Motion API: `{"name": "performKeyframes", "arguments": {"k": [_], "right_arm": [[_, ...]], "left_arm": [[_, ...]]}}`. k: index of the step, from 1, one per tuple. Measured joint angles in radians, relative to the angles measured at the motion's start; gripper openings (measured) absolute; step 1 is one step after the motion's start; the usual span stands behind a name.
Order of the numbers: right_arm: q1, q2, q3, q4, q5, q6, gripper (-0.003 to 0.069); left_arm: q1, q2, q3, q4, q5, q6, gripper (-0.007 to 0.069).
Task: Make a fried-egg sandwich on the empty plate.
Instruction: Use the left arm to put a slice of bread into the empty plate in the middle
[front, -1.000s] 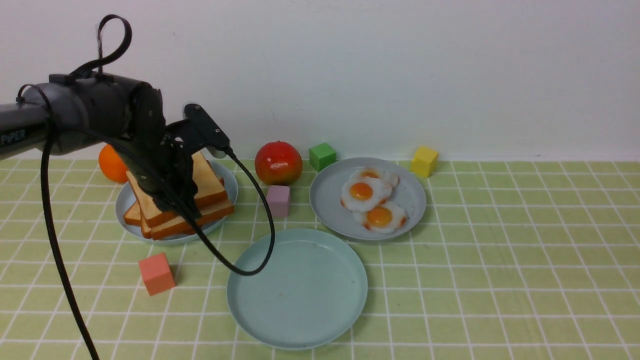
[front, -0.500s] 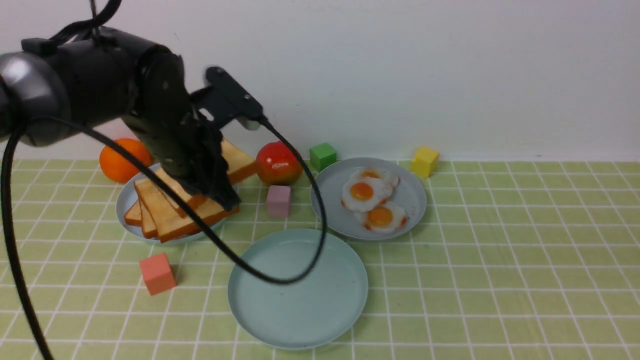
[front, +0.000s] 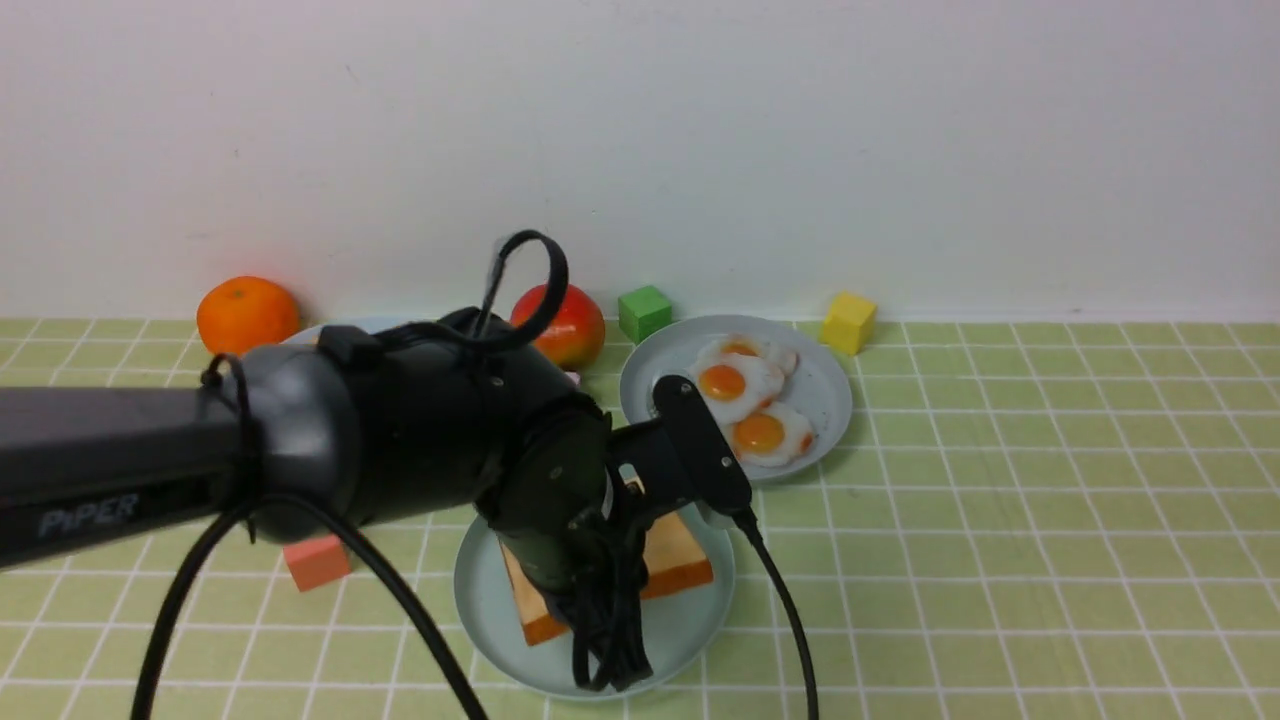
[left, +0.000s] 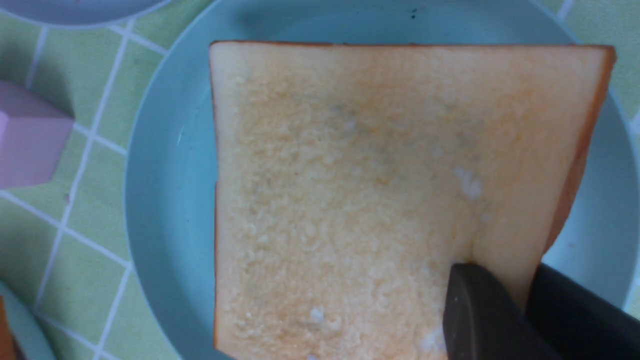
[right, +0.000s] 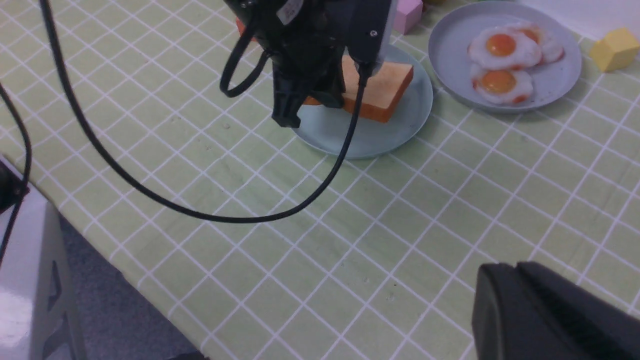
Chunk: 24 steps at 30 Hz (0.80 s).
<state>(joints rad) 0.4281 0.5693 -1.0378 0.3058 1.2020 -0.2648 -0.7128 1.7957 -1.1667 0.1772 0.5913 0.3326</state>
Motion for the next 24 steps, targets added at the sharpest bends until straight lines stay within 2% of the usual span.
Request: {"name": "performKeyframes", "arguments": {"k": [7, 13, 15, 16, 18, 21, 24], "right_arm": [[0.000, 0.000, 0.000, 0.031, 0.051, 0.000, 0.0059], [0.000, 0.000, 0.000, 0.031, 0.067, 0.016, 0.0075], [0.000, 0.000, 0.000, 0.020, 0.067, 0.032, 0.0092], [0.000, 0.000, 0.000, 0.018, 0.067, 0.033, 0.0094], [0.000, 0.000, 0.000, -0.007, 0.067, 0.058, 0.0126], [0.000, 0.000, 0.000, -0.031, 0.062, 0.081, 0.0167], [0.000, 0.000, 0.000, -0.052, 0.046, 0.100, 0.0218]], "left_arm": [[0.000, 0.031, 0.000, 0.006, -0.004, 0.000, 0.0095], [0.000, 0.031, 0.000, 0.006, 0.009, 0.000, 0.0268], [0.000, 0.027, 0.000, 0.006, 0.026, -0.001, 0.0367], [0.000, 0.026, 0.000, 0.006, 0.028, -0.001, 0.0373], [0.000, 0.001, 0.000, 0.006, 0.052, -0.012, 0.0443], [0.000, -0.038, 0.000, -0.001, 0.063, -0.049, 0.0465], [0.000, -0.109, 0.000, -0.014, 0.063, -0.123, 0.0444]]}}
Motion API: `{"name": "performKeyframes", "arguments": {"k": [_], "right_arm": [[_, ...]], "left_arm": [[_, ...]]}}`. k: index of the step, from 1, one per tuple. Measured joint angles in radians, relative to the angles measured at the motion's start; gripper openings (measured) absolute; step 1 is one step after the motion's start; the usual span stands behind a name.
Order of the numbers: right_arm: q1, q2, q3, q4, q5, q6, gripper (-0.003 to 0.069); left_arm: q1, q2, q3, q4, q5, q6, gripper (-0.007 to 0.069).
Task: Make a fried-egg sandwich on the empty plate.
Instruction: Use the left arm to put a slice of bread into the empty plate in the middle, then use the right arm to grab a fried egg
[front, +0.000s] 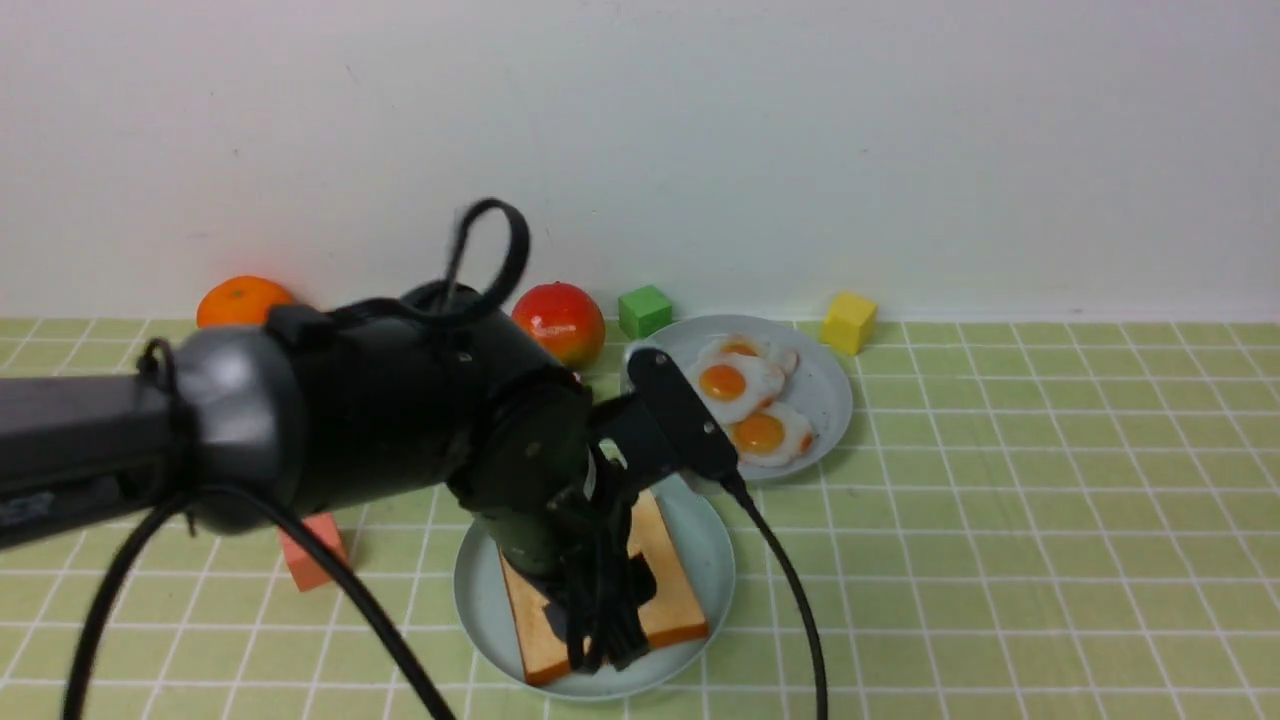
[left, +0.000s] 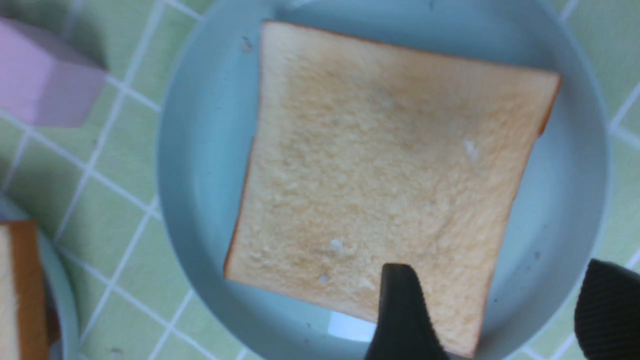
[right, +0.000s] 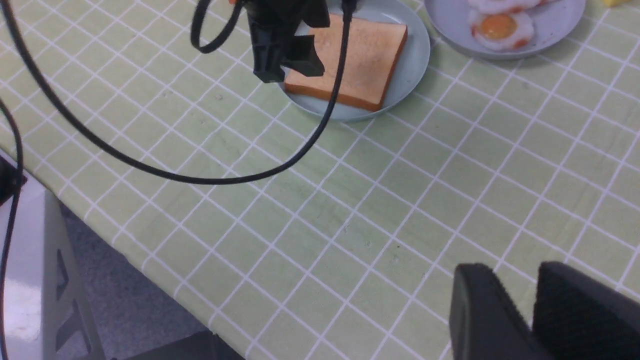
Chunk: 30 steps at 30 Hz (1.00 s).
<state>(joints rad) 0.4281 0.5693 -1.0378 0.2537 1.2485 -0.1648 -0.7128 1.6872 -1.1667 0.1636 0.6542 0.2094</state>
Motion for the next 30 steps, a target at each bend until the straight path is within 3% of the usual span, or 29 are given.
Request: {"name": "performKeyframes", "arguments": {"k": [3, 8, 15, 21, 28, 30], "right_arm": [[0.000, 0.000, 0.000, -0.008, -0.021, 0.011, 0.0260], [0.000, 0.042, 0.000, -0.008, -0.053, 0.087, 0.0276], [0.000, 0.266, 0.000, -0.004, -0.120, 0.119, 0.0228], [-0.020, 0.583, -0.011, 0.014, -0.343, 0.131, 0.0220], [-0.143, 0.942, -0.139, 0.184, -0.452, 0.079, 0.0228], [-0.186, 1.070, -0.223, 0.300, -0.473, 0.016, 0.0238]], "left_arm": [[0.000, -0.100, 0.000, -0.022, -0.007, -0.089, 0.0342], [0.000, -0.346, 0.000, -0.090, -0.011, -0.166, 0.0015], [0.000, -0.621, 0.110, -0.202, -0.059, -0.172, -0.0013], [0.000, -0.901, 0.404, -0.252, -0.145, -0.192, -0.0013], [0.000, -1.140, 0.632, -0.307, -0.310, -0.199, -0.0013], [0.000, -1.177, 0.655, -0.310, -0.373, -0.200, -0.0013]]}}
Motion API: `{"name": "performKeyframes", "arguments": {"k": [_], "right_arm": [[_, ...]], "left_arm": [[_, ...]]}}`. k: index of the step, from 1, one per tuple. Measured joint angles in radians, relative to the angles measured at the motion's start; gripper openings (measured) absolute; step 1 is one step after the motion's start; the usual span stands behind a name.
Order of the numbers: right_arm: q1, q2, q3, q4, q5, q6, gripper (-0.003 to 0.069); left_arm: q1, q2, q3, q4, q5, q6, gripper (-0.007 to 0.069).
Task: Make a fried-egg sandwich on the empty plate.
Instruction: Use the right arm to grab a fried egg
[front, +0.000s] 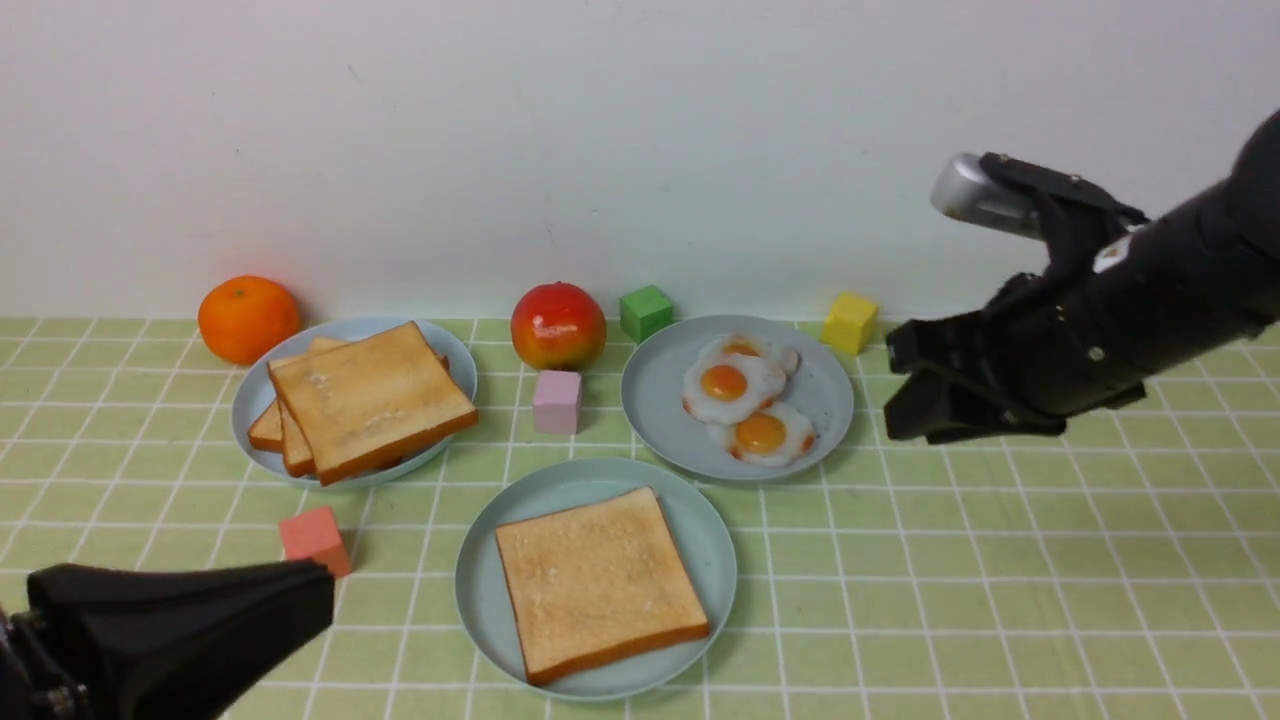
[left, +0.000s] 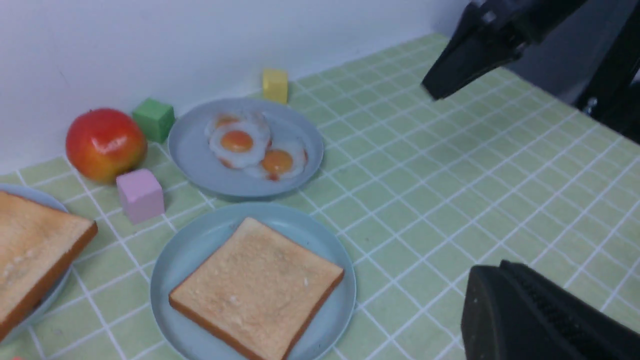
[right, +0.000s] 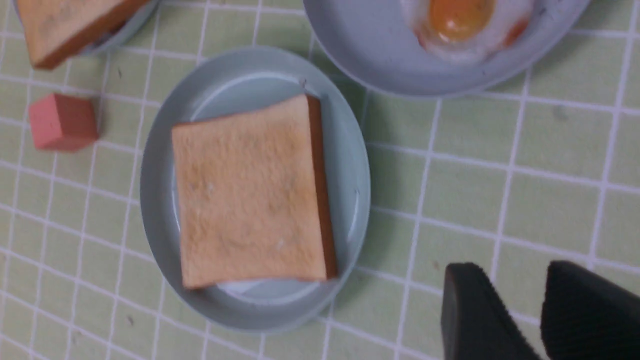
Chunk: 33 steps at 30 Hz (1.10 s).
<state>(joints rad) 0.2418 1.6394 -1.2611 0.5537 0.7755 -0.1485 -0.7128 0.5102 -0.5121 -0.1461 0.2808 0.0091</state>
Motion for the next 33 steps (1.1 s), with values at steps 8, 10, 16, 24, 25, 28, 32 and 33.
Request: {"name": "performKeyframes", "arguments": {"k": [8, 10, 16, 24, 25, 28, 32, 33], "right_arm": [[-0.065, 0.361, -0.275, 0.206, 0.009, -0.061, 0.0283], [-0.076, 0.473, -0.394, 0.218, 0.032, -0.057, 0.0303], [-0.086, 0.610, -0.538, 0.217, 0.061, -0.019, 0.0342], [-0.091, 0.644, -0.556, 0.238, 0.016, -0.011, 0.0355], [-0.091, 0.645, -0.556, 0.240, 0.016, -0.011, 0.0355], [-0.091, 0.665, -0.557, 0.270, -0.007, -0.011, 0.0357], [-0.091, 0.684, -0.560, 0.294, -0.020, -0.014, 0.0358], [-0.091, 0.689, -0.561, 0.305, -0.025, -0.020, 0.0358]], "left_arm": [[0.000, -0.001, 0.004, -0.003, -0.106, -0.001, -0.0013], [0.000, -0.001, 0.004, -0.003, -0.111, -0.001, -0.0013], [0.000, -0.001, 0.004, -0.004, -0.111, -0.001, -0.0013], [0.000, -0.001, 0.004, -0.004, -0.113, -0.001, -0.0013], [0.000, -0.001, 0.004, -0.004, -0.113, -0.001, -0.0013], [0.000, -0.001, 0.004, -0.006, -0.113, -0.001, -0.0013], [0.000, -0.001, 0.004, -0.006, -0.113, -0.001, -0.0013], [0.000, -0.001, 0.004, -0.006, -0.113, -0.001, -0.0013]]}}
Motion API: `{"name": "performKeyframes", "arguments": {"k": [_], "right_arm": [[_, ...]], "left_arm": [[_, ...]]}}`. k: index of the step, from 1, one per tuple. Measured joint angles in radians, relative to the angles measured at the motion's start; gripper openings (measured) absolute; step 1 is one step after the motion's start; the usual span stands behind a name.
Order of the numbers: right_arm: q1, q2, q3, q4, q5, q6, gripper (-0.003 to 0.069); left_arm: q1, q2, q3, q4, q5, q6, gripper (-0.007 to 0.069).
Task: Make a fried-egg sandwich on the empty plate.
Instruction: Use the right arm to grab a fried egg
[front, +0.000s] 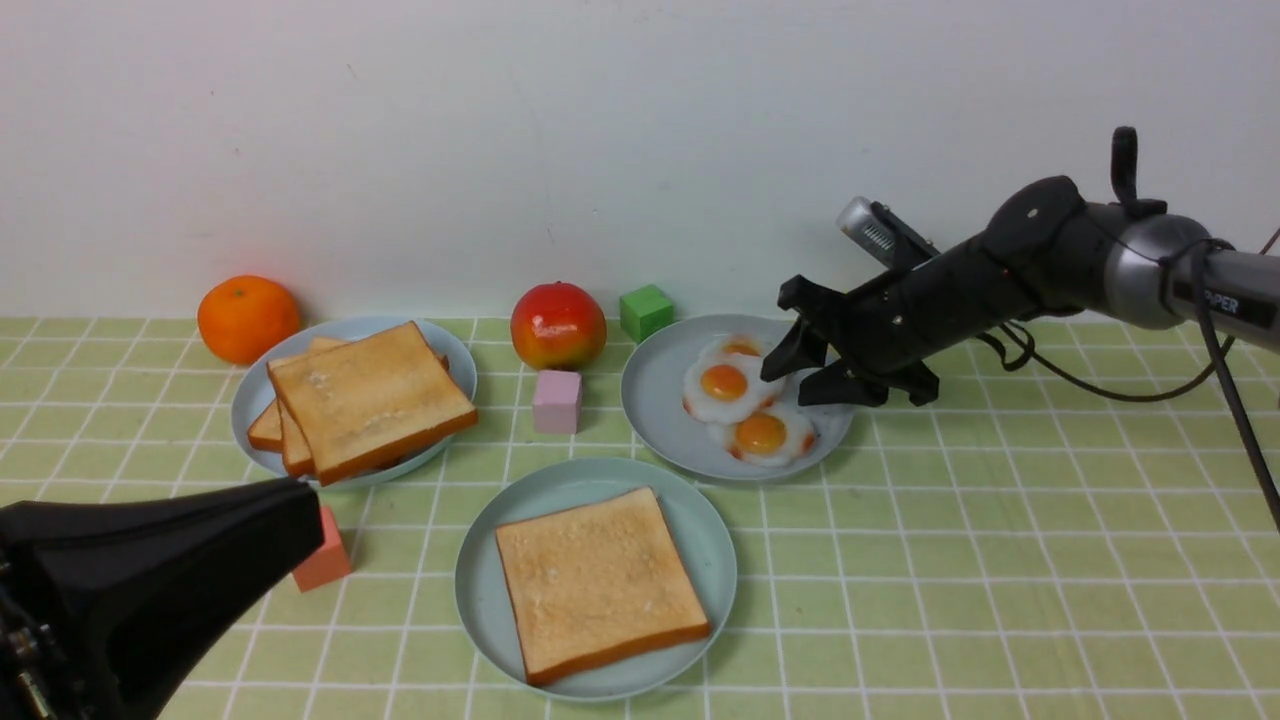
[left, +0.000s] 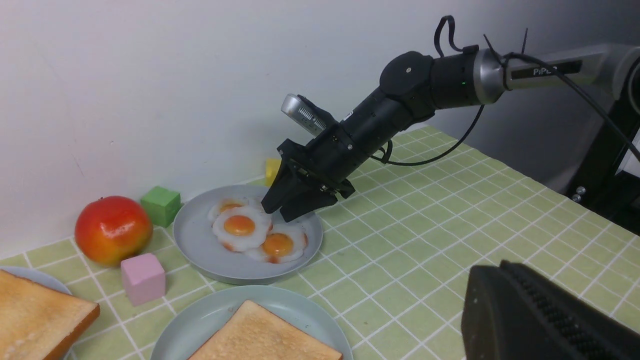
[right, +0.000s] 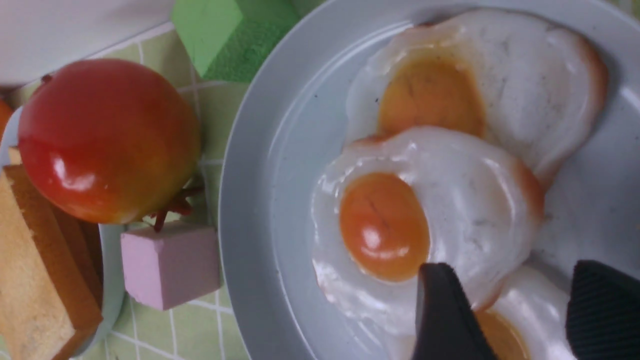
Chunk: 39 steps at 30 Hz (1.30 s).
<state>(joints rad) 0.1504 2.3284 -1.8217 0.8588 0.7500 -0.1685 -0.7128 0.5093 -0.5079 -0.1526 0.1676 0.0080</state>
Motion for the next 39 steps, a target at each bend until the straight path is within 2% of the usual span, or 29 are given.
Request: {"name": "performKeyframes", "arguments": {"k": [14, 24, 39], "right_arm": [[0.000, 0.035, -0.002, 0.078, -0.050, -0.052, 0.0358], [0.000, 0.037, -0.002, 0.164, -0.059, -0.157, 0.0358], [0.000, 0.059, -0.007, 0.185, -0.059, -0.188, 0.0356]], "left_arm": [[0.000, 0.000, 0.000, 0.000, 0.000, 0.000, -0.0013], [0.000, 0.000, 0.000, 0.000, 0.000, 0.000, -0.0013], [0.000, 0.000, 0.000, 0.000, 0.000, 0.000, -0.0013]]}}
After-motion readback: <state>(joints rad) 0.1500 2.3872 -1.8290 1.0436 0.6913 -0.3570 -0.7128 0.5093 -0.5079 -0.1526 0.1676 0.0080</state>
